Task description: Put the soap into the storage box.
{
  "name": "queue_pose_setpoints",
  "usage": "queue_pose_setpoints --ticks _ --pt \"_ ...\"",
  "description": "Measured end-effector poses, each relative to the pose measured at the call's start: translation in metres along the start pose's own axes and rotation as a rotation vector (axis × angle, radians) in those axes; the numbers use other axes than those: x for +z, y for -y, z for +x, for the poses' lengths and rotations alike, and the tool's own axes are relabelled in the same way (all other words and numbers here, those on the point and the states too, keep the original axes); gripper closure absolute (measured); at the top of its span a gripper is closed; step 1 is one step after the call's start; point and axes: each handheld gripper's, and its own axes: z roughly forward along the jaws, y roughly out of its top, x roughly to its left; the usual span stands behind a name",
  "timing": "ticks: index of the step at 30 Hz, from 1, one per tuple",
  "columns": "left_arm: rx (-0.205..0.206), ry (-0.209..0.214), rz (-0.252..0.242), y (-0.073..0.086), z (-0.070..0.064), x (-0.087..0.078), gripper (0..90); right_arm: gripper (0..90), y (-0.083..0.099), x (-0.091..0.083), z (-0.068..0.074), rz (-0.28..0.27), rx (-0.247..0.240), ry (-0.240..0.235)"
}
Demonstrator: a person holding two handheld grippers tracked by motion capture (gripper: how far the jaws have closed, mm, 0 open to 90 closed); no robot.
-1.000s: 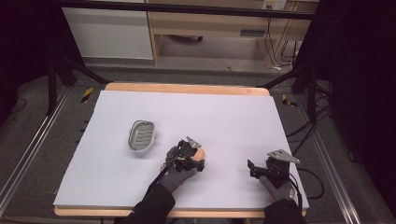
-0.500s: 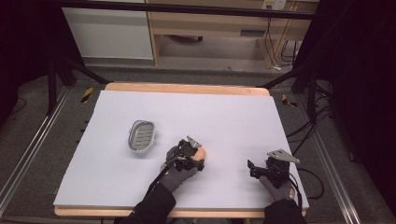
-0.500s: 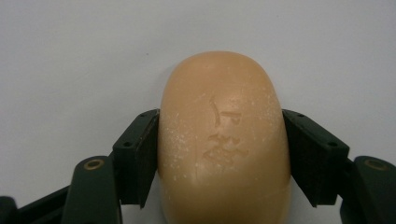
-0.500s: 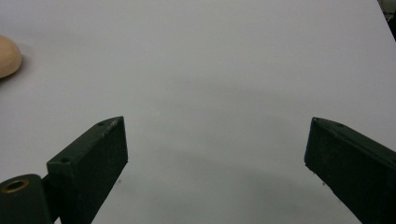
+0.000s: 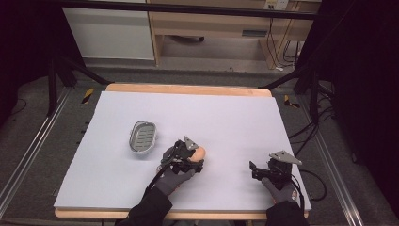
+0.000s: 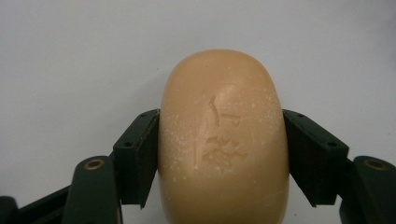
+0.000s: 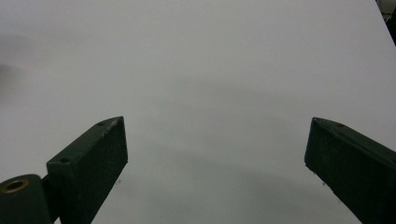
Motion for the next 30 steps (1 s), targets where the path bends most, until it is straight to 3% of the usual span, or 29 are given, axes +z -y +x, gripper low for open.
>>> queue_pose_setpoints --ticks 13,30 --pt "-0.014 -0.012 -0.051 -0.001 0.009 -0.027 32.0 6.3 0.0 -0.002 0.0 -0.006 0.007 0.004" --pt "-0.06 -0.05 -0.1 0.0 0.033 -0.052 32.0 6.2 0.0 -0.002 0.0 -0.006 0.005 0.003"
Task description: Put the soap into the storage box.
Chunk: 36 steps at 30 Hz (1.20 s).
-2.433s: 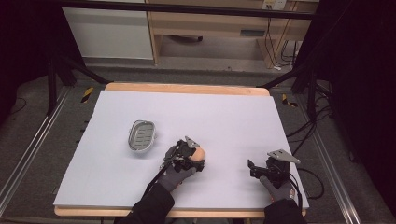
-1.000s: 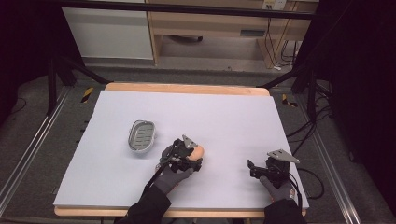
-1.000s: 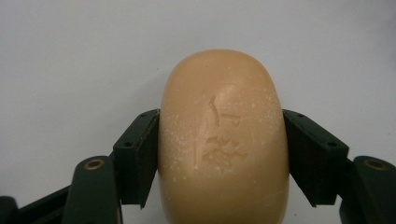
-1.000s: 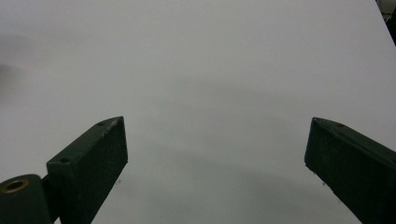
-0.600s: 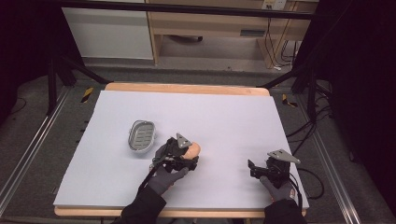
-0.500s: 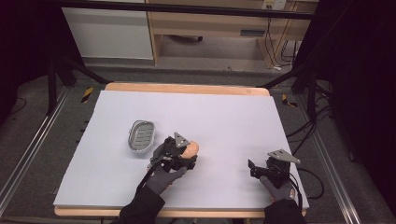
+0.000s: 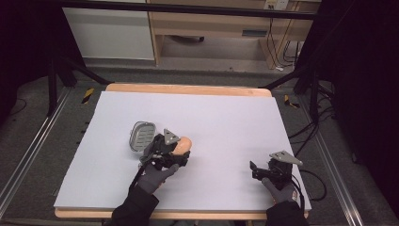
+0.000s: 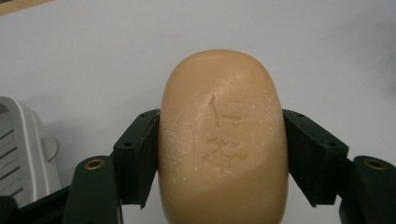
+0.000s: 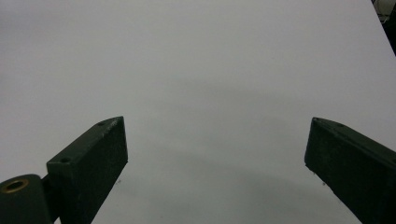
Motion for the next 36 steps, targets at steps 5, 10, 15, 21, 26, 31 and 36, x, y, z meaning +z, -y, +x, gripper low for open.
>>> queue_pose_setpoints --ticks 5,10,15,21,26,31,36 --pt "-0.01 -0.011 -0.007 0.0 0.007 -0.005 32.0 6.2 0.0 0.0 0.0 -0.001 -0.003 -0.001" --pt "-0.02 -0.02 -0.013 0.0 0.014 -0.01 32.0 6.2 0.0 0.0 0.0 0.001 0.0 -0.003" --pt "-0.032 -0.034 -0.021 0.001 0.021 -0.014 32.0 6.2 0.0 0.0 0.0 0.001 -0.004 0.0" --pt "-0.05 -0.045 -0.033 0.001 0.031 -0.019 32.0 6.3 0.0 0.001 0.0 0.001 -0.004 0.0" --pt "-0.061 -0.063 -0.041 -0.001 0.04 -0.023 32.0 6.2 0.0 0.001 0.0 0.002 -0.004 -0.001" --pt "-0.073 -0.081 -0.045 -0.005 0.05 -0.025 32.0 6.2 0.0 0.001 0.0 0.001 -0.004 0.001" --pt "-0.103 -0.092 -0.058 -0.008 0.061 -0.027 32.0 6.2 0.0 0.0 0.0 0.002 0.001 -0.002"
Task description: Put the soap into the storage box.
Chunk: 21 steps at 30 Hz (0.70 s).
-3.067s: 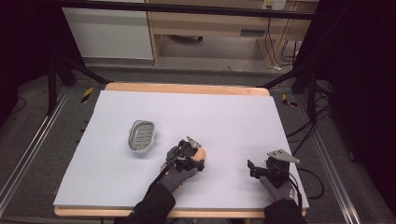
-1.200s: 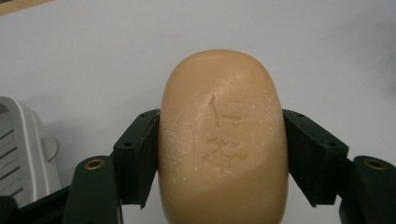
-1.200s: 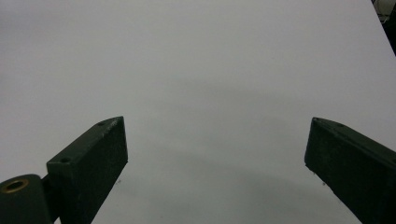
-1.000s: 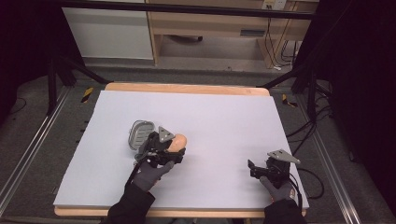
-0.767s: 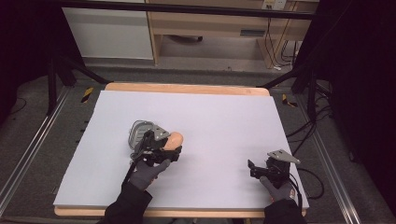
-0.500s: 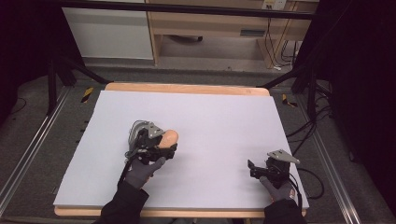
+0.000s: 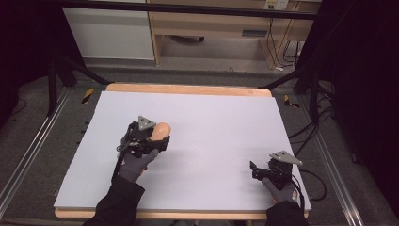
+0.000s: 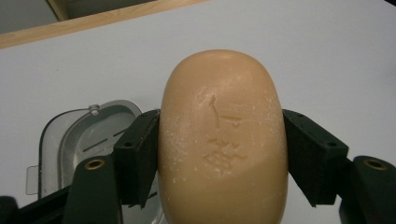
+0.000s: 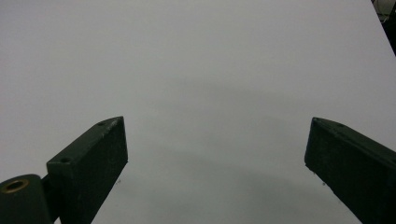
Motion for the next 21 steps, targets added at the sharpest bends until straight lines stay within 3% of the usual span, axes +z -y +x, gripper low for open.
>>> queue_pose_setpoints --ticks 21 --pt "-0.063 -0.06 0.0 0.001 0.035 0.008 32.0 6.2 0.0 0.001 0.0 0.004 -0.006 0.002"
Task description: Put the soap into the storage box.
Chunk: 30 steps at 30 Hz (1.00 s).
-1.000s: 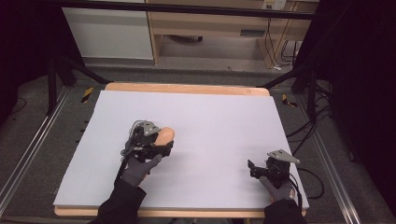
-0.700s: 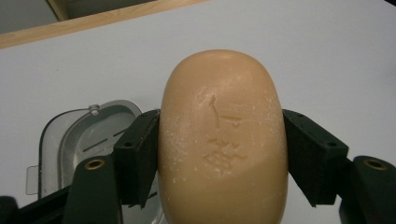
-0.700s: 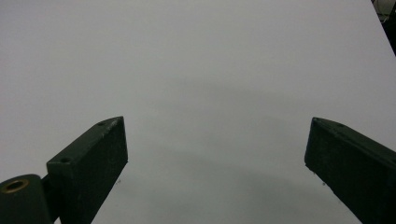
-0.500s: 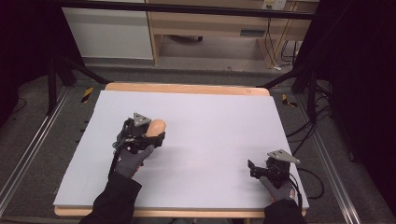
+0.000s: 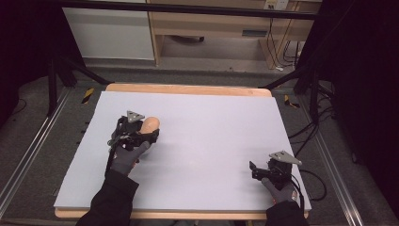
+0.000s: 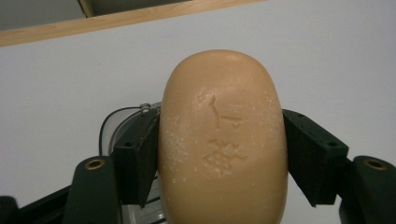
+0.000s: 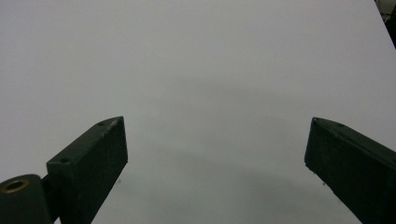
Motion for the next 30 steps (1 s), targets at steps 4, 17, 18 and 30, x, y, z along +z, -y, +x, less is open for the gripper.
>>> queue_pose_setpoints --ticks 4,17,18,30 --pt "-0.001 -0.01 0.012 0.002 0.005 0.003 32.0 6.2 0.0 0.0 0.0 0.003 0.0 0.0" --pt "-0.033 -0.026 0.025 0.01 0.016 0.013 32.1 6.2 0.0 0.0 0.001 -0.001 -0.002 -0.003" --pt "-0.034 -0.027 0.027 0.011 0.017 0.014 32.0 6.2 0.0 0.0 0.001 -0.001 -0.002 -0.003" --pt "-0.05 -0.035 0.046 0.019 0.022 0.023 32.0 6.2 0.0 0.0 0.001 0.002 0.002 -0.007"
